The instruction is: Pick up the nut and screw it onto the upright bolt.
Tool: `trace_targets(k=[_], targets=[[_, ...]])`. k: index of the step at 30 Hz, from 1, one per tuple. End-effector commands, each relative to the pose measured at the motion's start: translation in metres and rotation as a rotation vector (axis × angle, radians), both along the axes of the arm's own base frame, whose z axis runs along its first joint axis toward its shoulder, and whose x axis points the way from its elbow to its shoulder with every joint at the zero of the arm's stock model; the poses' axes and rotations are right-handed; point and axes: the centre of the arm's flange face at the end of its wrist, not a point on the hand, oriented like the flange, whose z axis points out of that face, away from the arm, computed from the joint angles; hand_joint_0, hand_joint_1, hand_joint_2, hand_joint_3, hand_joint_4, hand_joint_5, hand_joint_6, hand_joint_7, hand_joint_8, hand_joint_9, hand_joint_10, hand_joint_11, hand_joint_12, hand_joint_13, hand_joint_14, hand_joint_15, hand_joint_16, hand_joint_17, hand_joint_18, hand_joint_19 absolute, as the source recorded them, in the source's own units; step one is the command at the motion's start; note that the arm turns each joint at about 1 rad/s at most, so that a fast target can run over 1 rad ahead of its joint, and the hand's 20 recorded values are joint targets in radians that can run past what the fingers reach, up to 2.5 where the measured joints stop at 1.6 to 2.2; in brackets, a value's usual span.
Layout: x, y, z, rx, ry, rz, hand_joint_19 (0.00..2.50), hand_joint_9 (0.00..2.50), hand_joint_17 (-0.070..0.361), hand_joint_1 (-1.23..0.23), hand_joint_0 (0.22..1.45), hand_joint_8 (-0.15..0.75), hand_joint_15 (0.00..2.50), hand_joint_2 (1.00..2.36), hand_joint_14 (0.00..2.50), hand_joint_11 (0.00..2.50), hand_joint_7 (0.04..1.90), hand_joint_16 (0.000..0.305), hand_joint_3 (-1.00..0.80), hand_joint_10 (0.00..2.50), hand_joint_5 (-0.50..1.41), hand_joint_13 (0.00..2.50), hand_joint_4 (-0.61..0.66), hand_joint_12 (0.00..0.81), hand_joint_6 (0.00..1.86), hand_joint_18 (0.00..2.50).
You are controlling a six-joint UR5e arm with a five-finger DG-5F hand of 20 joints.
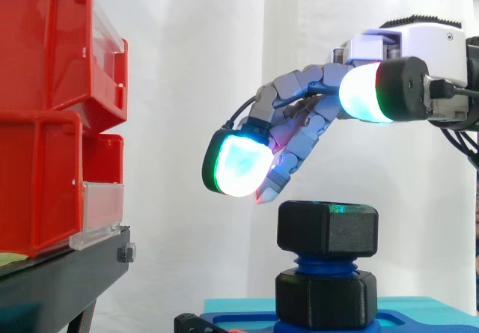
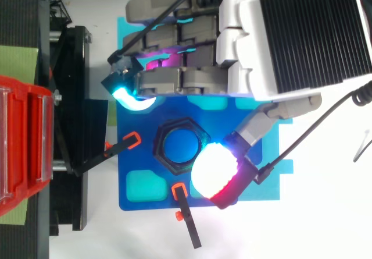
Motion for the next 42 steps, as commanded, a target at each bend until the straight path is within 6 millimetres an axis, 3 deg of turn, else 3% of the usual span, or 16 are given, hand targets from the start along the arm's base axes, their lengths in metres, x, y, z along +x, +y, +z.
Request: trace_targets(k=[1,5,12,16,23,32,42], targets=[[0.002,0.007,-0.004,0.001,0.001,0.003,0.0,0.8,0.063,-0.09,0.53,0.236,0.0,1.0,0.0,0.0,0.72,0.028,-0.5,0.0,-0.12,0.58,0.22,0.259,0.5,0.28],[0.004,0.018,-0.004,0.003,0.001,0.008,0.0,0.74,0.065,-0.09,0.53,0.225,0.0,1.0,0.0,0.0,0.69,0.029,-0.5,0.0,-0.12,0.54,0.21,0.263,0.5,0.27],[0.004,0.032,-0.006,0.004,0.027,-0.006,0.0,0.49,0.077,-0.06,0.51,0.2,0.0,1.0,0.0,0.0,0.6,0.034,-0.5,0.0,-0.17,0.25,0.16,0.297,0.5,0.0],[0.001,0.037,-0.015,0.007,0.046,-0.003,0.0,0.34,0.084,-0.04,0.5,0.18,0.0,1.0,0.0,0.0,0.59,0.038,-0.5,0.0,-0.19,0.09,0.15,0.313,0.5,0.0],[-0.003,0.039,-0.027,0.028,0.054,0.002,0.0,0.26,0.09,-0.01,0.5,0.181,0.0,1.0,0.0,0.0,0.61,0.04,-0.5,0.0,-0.18,0.03,0.16,0.325,0.5,0.0],[-0.003,0.039,-0.029,0.027,0.063,0.001,0.0,0.4,0.077,-0.03,0.52,0.215,0.0,1.0,0.0,0.0,0.99,0.034,-0.5,0.0,-0.07,0.18,0.26,0.309,0.5,0.0],[-0.004,0.03,-0.028,0.027,0.062,-0.006,0.0,0.59,0.065,-0.07,0.54,0.246,0.0,1.0,0.0,0.0,1.28,0.029,-0.5,0.0,-0.03,0.34,0.23,0.28,0.5,0.0]])
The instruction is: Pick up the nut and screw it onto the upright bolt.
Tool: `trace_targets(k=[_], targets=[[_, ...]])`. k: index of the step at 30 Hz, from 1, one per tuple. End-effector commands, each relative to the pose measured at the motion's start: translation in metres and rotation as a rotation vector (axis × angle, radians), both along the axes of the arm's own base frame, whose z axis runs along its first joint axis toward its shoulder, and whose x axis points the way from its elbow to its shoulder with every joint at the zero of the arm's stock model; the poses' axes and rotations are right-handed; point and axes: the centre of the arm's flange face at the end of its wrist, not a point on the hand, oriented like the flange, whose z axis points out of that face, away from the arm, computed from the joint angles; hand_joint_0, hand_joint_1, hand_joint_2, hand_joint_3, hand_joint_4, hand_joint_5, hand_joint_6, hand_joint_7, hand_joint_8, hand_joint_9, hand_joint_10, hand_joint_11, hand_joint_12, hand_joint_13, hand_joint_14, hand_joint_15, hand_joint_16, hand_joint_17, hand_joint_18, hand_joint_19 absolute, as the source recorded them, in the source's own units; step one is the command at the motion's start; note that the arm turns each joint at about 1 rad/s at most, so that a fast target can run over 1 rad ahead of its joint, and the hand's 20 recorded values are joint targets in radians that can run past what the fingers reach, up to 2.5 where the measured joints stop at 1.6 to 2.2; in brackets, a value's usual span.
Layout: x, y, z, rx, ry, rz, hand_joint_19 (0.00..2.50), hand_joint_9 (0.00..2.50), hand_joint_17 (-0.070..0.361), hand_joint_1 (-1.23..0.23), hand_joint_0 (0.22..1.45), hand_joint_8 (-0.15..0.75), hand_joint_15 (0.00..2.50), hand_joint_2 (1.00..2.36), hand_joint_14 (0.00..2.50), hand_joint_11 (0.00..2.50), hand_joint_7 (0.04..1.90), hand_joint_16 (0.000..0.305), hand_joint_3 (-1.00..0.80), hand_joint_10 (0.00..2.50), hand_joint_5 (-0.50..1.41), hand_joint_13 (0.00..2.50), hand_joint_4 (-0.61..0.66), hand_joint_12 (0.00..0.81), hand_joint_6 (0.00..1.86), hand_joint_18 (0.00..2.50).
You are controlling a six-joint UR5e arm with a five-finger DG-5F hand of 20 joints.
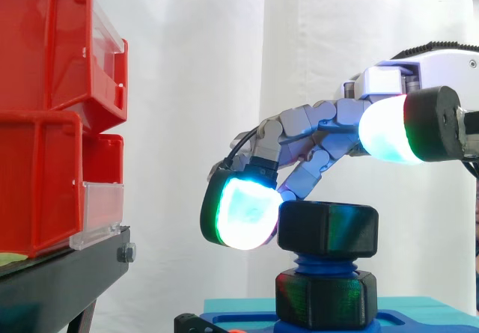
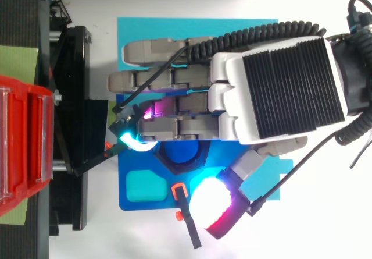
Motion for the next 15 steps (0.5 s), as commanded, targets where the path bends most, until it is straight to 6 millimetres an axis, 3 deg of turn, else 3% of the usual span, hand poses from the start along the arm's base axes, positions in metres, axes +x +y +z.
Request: trace_targets(k=[1,9,12,15], targets=[[-0.001,-0.004,0.001,0.0,-0.001,-0.004,0.0,0.61,0.062,-0.08,0.54,0.247,0.0,1.0,0.0,0.0,1.32,0.028,-0.5,0.0,-0.02,0.36,0.22,0.275,0.5,0.0],[-0.001,-0.012,0.0,-0.006,-0.002,-0.007,0.0,0.76,0.048,-0.12,0.54,0.251,0.0,1.0,0.0,0.0,1.47,0.022,-0.5,0.0,0.02,0.5,0.19,0.246,0.5,0.12],[-0.002,-0.013,0.0,-0.006,-0.002,-0.007,0.0,0.81,0.045,-0.12,0.55,0.254,0.0,1.0,0.0,0.0,1.42,0.02,-0.5,0.0,0.02,0.54,0.18,0.234,0.53,0.17],[-0.002,-0.017,0.001,-0.006,-0.006,-0.007,0.0,0.93,0.04,-0.14,0.55,0.247,0.0,1.0,0.0,0.0,1.26,0.018,-0.5,0.0,0.01,0.62,0.12,0.21,0.66,0.23]])
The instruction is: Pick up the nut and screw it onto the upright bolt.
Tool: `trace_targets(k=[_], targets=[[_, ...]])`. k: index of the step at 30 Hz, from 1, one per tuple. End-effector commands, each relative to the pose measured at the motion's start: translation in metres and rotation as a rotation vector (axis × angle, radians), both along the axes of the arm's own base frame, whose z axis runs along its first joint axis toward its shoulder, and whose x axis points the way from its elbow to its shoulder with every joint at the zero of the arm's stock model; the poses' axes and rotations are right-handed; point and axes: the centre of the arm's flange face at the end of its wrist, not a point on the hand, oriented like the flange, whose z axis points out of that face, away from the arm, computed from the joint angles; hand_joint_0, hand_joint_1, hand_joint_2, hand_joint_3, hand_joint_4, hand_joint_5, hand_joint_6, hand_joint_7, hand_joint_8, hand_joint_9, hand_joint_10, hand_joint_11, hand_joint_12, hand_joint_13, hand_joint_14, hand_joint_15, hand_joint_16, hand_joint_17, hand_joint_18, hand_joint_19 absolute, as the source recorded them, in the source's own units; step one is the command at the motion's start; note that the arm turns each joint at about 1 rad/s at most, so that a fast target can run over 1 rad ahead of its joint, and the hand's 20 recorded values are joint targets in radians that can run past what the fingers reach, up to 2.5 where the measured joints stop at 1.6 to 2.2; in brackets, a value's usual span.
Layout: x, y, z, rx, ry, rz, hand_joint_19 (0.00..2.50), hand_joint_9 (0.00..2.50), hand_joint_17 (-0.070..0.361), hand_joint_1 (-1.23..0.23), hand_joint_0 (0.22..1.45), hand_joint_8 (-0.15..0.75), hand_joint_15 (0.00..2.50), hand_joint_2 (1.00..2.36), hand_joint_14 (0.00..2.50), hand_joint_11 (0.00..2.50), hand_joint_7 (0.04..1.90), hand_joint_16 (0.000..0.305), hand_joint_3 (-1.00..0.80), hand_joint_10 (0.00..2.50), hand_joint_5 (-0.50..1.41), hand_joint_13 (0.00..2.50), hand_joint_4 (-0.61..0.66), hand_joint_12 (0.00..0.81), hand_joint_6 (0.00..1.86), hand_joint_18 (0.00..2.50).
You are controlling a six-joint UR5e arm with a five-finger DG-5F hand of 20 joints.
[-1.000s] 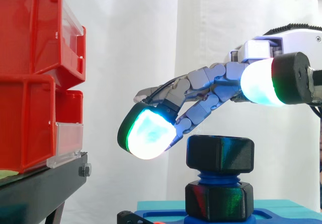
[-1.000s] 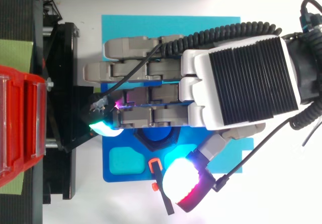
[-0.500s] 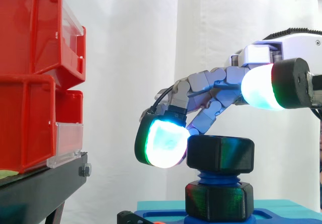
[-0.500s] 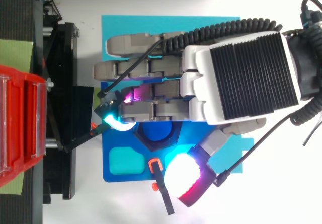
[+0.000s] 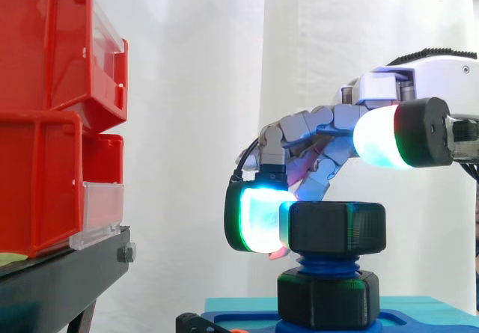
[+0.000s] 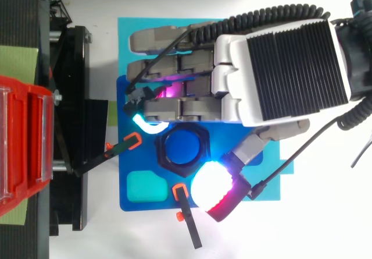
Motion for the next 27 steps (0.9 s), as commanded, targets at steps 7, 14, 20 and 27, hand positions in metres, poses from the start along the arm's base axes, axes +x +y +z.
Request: trace_targets(k=[7,14,20,27], targets=[[-0.001,-0.008,0.001,-0.002,-0.007,0.002,0.0,1.08,0.03,-0.15,0.55,0.249,0.0,1.0,0.0,0.0,1.16,0.013,-0.5,0.0,0.02,0.75,0.08,0.181,0.72,0.35],[-0.002,-0.012,0.0,-0.002,-0.001,-0.004,0.0,1.24,0.017,-0.17,0.55,0.25,0.02,1.0,0.0,0.0,1.12,0.008,-0.5,0.0,0.03,0.91,0.05,0.153,0.75,0.5],[-0.002,-0.015,0.0,-0.001,0.003,-0.006,0.0,1.62,0.006,-0.2,0.55,0.195,0.03,1.0,0.0,0.16,1.11,0.003,-0.5,0.01,0.04,1.04,0.05,0.117,0.75,0.64],[-0.003,-0.02,0.001,-0.001,-0.002,-0.004,0.04,1.83,0.002,-0.22,0.55,0.2,0.06,1.0,0.0,0.36,1.11,0.001,-0.5,0.01,0.04,1.16,0.05,0.099,0.74,0.73]])
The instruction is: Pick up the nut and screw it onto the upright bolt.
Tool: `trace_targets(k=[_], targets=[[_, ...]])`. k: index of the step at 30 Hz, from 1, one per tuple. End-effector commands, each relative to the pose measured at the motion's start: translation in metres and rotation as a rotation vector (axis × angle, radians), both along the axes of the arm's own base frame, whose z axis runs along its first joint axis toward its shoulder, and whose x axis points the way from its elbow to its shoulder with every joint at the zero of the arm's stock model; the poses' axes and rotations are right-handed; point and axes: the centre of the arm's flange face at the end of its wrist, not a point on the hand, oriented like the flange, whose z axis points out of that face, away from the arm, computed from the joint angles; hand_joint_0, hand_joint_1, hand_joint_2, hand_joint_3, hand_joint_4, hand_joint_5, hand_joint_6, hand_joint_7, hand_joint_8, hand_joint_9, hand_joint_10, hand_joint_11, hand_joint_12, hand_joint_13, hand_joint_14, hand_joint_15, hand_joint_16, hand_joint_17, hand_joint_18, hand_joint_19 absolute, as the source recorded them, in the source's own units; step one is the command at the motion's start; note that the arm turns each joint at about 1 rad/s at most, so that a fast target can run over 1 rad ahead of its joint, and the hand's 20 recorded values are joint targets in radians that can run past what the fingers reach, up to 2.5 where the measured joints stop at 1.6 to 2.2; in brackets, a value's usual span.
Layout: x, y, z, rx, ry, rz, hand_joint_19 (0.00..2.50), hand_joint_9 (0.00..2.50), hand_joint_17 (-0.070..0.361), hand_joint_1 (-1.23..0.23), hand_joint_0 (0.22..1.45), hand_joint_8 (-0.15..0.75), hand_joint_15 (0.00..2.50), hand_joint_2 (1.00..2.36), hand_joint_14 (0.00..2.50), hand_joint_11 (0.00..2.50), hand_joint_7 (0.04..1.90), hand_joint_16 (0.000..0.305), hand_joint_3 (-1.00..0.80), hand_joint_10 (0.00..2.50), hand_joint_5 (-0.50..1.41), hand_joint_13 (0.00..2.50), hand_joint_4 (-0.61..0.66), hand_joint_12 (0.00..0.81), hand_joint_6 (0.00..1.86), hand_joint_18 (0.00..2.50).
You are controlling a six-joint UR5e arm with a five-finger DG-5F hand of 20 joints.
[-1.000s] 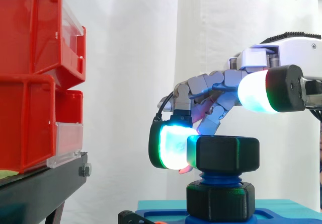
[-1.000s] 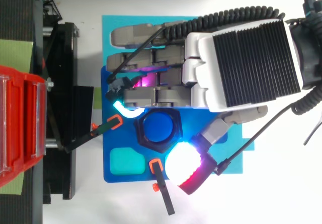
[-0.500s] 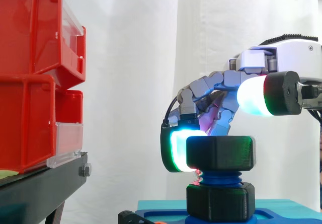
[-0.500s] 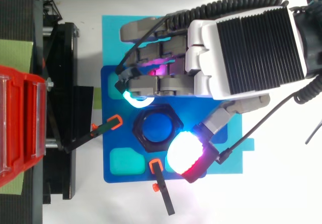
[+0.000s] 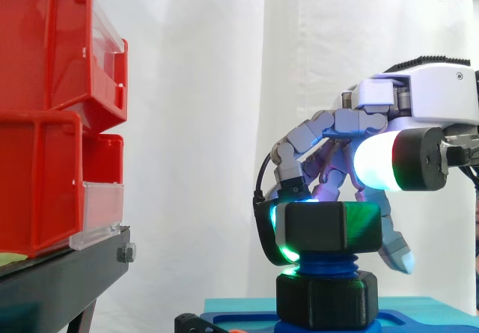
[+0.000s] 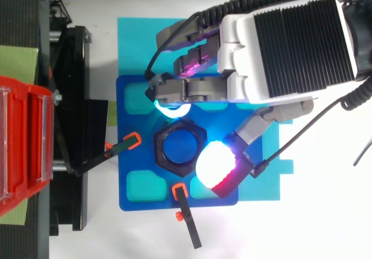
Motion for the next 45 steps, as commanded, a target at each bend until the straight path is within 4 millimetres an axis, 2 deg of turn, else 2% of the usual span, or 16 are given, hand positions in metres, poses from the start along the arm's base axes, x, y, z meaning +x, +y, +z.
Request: trace_targets(k=[1,10,15,16,19,29,33,39,45], targets=[[0.0,-0.004,0.002,0.0,-0.006,0.005,0.06,1.84,0.003,-0.22,0.55,0.208,0.06,1.0,0.0,0.37,1.11,0.001,-0.5,0.01,0.04,1.17,0.05,0.101,0.74,0.75],[0.0,-0.005,0.004,-0.001,-0.015,0.011,0.07,1.81,0.009,-0.19,0.54,0.22,0.07,1.0,0.0,0.37,1.16,0.004,-0.5,0.02,0.04,1.15,0.05,0.117,0.72,0.72],[0.004,-0.009,0.016,-0.001,-0.035,0.019,0.04,1.7,0.017,-0.17,0.54,0.245,0.03,1.0,0.0,0.36,1.39,0.008,-0.5,0.01,0.04,1.04,0.11,0.145,0.6,0.63],[0.004,-0.009,0.016,-0.001,-0.037,0.022,0.04,1.66,0.019,-0.16,0.54,0.245,0.02,1.0,0.0,0.35,1.51,0.008,-0.5,0.01,0.04,1.0,0.14,0.156,0.53,0.61],[0.005,-0.01,0.02,-0.002,-0.047,0.022,0.04,1.64,0.02,-0.16,0.54,0.244,0.02,1.0,0.0,0.35,1.55,0.009,-0.5,0.01,0.04,0.99,0.16,0.158,0.5,0.59],[0.007,-0.016,0.022,-0.002,-0.072,0.012,0.06,1.35,0.04,-0.14,0.54,0.251,0.01,1.0,0.0,0.24,0.97,0.018,-0.5,0.01,-0.06,0.82,0.26,0.203,0.5,0.49],[0.009,-0.012,0.023,-0.002,-0.083,0.019,0.06,1.18,0.051,-0.13,0.54,0.242,0.0,1.0,0.0,0.07,0.8,0.023,-0.5,0.0,-0.09,0.72,0.23,0.217,0.5,0.42],[0.01,-0.005,0.023,-0.001,-0.084,0.022,0.0,0.89,0.06,-0.12,0.53,0.224,0.0,1.0,0.0,0.0,0.68,0.027,-0.5,0.0,-0.11,0.53,0.21,0.243,0.5,0.22],[0.008,0.007,0.011,0.004,-0.063,0.02,0.0,0.78,0.064,-0.1,0.52,0.225,0.0,1.0,0.0,0.0,0.73,0.029,-0.5,0.0,-0.1,0.45,0.22,0.263,0.5,0.12]])
